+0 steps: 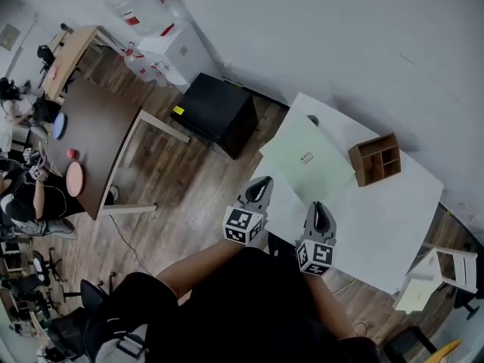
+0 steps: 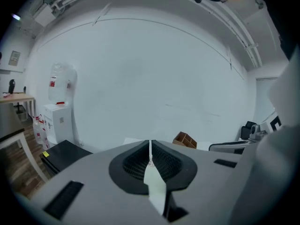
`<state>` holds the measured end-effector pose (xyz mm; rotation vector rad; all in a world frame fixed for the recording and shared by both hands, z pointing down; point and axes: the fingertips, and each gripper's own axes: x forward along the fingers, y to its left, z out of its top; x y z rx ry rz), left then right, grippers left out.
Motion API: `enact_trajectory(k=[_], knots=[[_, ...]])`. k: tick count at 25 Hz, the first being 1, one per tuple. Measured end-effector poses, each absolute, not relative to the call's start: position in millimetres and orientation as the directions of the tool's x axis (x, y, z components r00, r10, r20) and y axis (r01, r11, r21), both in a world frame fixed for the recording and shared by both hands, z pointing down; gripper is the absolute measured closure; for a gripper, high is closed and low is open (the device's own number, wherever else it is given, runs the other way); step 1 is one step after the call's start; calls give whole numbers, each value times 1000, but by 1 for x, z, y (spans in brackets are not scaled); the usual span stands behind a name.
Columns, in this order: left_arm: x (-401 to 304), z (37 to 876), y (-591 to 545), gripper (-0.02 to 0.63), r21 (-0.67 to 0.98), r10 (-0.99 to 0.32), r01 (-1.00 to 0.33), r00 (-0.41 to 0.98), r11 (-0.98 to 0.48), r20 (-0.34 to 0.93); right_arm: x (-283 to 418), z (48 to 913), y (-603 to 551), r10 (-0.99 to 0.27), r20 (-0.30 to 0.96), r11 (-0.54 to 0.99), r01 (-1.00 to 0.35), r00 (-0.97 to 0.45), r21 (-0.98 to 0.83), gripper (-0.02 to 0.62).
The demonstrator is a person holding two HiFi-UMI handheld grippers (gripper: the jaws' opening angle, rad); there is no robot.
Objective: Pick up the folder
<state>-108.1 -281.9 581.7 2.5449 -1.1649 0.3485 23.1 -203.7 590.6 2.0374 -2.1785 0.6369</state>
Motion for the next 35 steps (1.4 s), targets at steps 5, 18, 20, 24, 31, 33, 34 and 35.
enact_trajectory(k=[5, 18, 20, 24, 31, 33, 34, 35], knots=[[-105, 606, -323, 580, 174, -677, -771, 625, -612, 388, 49, 613, -222, -917, 394, -41, -968, -61, -246, 557], [-94, 682, -413, 578, 234, -611, -789, 595, -568, 522, 106, 672, -238, -856, 517, -212, -921, 13, -328, 442], [-82, 688, -419, 572, 215, -586, -768, 610, -604, 534, 112, 684, -238, -843, 537, -250, -909, 35, -332, 424], [-68, 706, -433, 529, 197, -555, -750, 614, -631, 561, 119, 709, -241, -809, 586, -315, -876, 47, -364, 391], [-59, 757, -453, 385, 154, -449, -700, 594, -697, 667, 129, 737, -252, -769, 639, -330, -876, 33, -351, 348], [-63, 767, -456, 365, 179, -431, -711, 585, -680, 687, 130, 745, -251, -754, 657, -334, -871, 18, -360, 342], [-64, 771, -457, 356, 190, -423, -715, 582, -672, 694, 131, 749, -250, -748, 664, -336, -868, 10, -366, 339], [-64, 773, -458, 351, 198, -416, -717, 581, -668, 699, 132, 752, -249, -742, 670, -339, -863, 2, -373, 337]])
